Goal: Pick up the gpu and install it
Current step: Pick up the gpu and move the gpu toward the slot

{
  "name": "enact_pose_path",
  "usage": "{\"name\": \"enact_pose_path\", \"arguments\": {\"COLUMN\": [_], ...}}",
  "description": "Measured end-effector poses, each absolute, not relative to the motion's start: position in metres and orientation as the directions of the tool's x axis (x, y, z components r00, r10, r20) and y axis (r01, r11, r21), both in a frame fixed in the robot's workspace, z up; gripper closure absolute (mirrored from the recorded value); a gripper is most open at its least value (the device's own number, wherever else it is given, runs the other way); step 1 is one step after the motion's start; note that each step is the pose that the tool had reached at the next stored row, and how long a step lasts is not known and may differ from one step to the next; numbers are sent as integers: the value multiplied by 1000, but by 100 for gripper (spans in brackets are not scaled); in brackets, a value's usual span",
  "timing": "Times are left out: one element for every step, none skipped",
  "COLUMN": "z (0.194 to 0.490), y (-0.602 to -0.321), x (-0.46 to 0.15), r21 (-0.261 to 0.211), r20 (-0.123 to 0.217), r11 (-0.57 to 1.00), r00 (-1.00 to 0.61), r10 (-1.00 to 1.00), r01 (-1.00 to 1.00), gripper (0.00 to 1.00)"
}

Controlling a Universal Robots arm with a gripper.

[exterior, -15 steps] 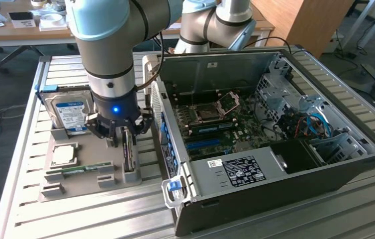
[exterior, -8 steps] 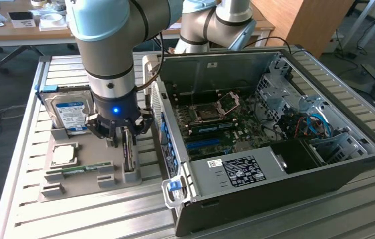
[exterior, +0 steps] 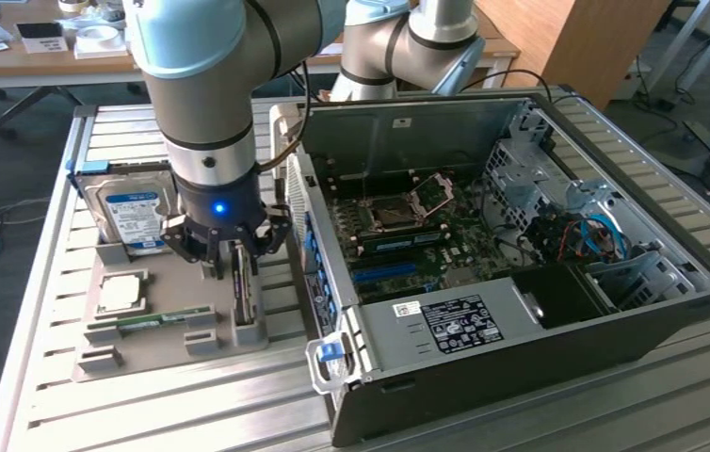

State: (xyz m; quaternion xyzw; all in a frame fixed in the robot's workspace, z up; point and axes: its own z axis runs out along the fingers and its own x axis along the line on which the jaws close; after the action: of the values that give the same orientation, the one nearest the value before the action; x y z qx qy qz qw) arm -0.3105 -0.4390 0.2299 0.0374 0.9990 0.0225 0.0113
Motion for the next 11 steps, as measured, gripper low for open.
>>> {"name": "enact_pose_path", "arguments": {"z": [230, 230, 230, 230, 230, 230, 230, 230, 230, 230, 230], "y": [-439, -439, -439, -439, -439, -439, -439, -439, -439, -439, -439], "x": [-311, -311, -311, -311, -311, -311, -311, -311, -311, -311, -311], "r21": [46, 46, 46, 46, 46, 46, 46, 46, 46, 46, 46], "r20": [-21, -21, -21, -21, -21, -21, -21, -21, -21, -21, -21], "r11": [996, 996, 996, 996, 996, 996, 996, 996, 996, 996, 996], "r00": [-997, -997, -997, -997, -997, -997, -997, -997, -997, -997, -997], "r10": [75, 75, 75, 75, 75, 75, 75, 75, 75, 75, 75], "r01": [74, 74, 74, 74, 74, 74, 74, 74, 74, 74, 74], "gripper": [53, 53, 53, 53, 53, 54, 54, 61, 61, 61, 61]}}
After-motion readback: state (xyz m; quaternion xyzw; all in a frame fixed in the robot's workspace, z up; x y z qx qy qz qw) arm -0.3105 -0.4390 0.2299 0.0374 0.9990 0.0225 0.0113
